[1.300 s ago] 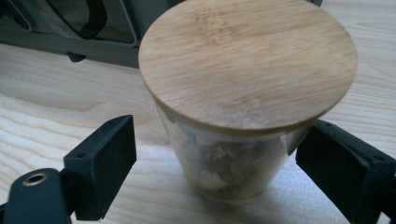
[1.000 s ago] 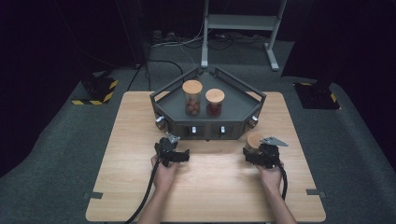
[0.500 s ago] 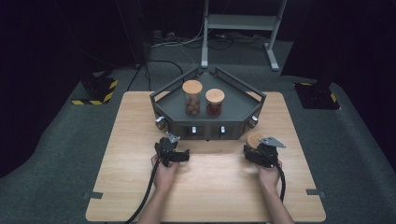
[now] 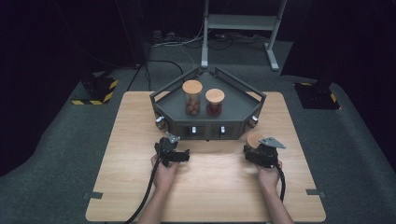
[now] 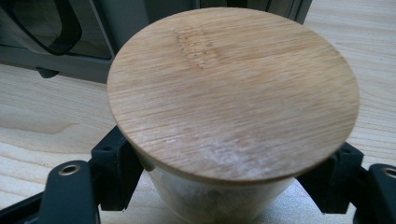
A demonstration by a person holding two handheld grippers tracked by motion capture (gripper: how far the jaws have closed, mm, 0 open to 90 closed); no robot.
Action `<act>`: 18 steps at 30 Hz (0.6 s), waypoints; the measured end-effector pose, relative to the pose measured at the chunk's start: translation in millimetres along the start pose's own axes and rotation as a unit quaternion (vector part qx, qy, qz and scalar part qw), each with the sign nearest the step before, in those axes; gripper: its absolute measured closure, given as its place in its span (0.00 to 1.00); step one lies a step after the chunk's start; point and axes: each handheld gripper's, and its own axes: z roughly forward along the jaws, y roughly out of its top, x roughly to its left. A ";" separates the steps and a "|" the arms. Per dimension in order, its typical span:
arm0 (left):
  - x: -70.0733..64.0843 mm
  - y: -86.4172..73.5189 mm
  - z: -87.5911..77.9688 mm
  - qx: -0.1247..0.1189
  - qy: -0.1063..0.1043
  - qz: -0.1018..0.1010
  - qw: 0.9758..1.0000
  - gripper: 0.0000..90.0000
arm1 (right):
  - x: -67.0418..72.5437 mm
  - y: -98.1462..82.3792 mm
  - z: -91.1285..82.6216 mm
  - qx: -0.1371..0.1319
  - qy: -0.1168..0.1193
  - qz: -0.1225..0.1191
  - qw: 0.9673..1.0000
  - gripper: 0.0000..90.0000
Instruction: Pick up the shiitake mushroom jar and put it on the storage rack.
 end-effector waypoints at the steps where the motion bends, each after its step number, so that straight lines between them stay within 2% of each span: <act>1: 0.0 0.0 0.0 0.000 0.000 0.000 1.000 0.06 | 0.3 -0.4 0.0 -0.001 -0.001 0.001 1.000 0.28; 18: 0.1 0.1 -0.1 0.000 0.001 0.001 1.000 0.06 | 1.3 -1.4 0.1 -0.005 -0.004 -0.001 1.000 0.28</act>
